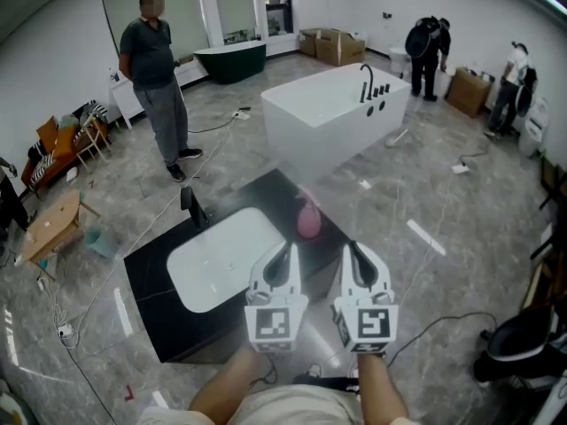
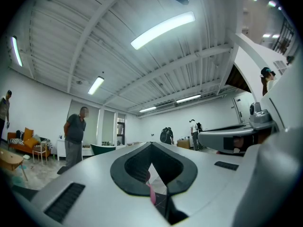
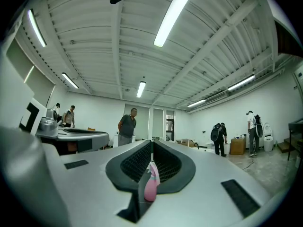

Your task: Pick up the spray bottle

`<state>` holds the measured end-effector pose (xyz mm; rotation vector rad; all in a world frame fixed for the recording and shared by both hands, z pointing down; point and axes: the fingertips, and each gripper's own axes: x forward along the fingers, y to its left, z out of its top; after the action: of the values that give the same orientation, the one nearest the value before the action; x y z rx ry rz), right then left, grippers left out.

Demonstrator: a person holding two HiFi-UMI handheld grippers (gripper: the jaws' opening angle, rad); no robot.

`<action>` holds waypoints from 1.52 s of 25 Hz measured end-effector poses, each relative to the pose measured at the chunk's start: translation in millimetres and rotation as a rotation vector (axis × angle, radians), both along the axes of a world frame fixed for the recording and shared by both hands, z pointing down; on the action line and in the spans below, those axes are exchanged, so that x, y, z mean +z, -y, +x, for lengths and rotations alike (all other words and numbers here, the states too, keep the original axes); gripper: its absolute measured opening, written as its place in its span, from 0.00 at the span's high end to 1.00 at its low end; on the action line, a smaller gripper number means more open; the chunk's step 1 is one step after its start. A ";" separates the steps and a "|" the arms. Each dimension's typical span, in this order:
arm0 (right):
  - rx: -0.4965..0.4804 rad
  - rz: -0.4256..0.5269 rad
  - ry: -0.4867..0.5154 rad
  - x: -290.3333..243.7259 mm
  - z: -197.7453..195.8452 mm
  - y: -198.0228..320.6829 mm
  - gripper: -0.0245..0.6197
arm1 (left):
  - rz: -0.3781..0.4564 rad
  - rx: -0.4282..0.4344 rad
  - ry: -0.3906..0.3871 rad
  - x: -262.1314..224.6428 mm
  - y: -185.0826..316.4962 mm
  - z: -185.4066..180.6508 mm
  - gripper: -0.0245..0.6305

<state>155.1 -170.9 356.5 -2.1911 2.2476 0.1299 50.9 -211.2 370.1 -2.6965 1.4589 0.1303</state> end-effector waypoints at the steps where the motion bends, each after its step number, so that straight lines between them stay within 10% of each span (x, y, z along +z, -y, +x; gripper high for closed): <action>1: -0.004 0.001 0.003 0.6 9.1 5.5 0.95 | 0.003 -0.006 0.001 -0.8 5.0 8.2 0.96; 12: -0.038 -0.033 0.045 26.6 62.2 56.4 0.95 | -0.007 -0.059 0.042 10.9 51.3 48.0 0.96; 38: -0.064 -0.057 -0.068 29.4 34.5 242.5 0.95 | -0.035 -0.006 -0.030 21.5 237.4 40.5 0.96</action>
<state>189.6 -413.4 385.9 -2.1707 2.3839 0.1442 91.3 -448.6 391.6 -2.7295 1.4912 0.1466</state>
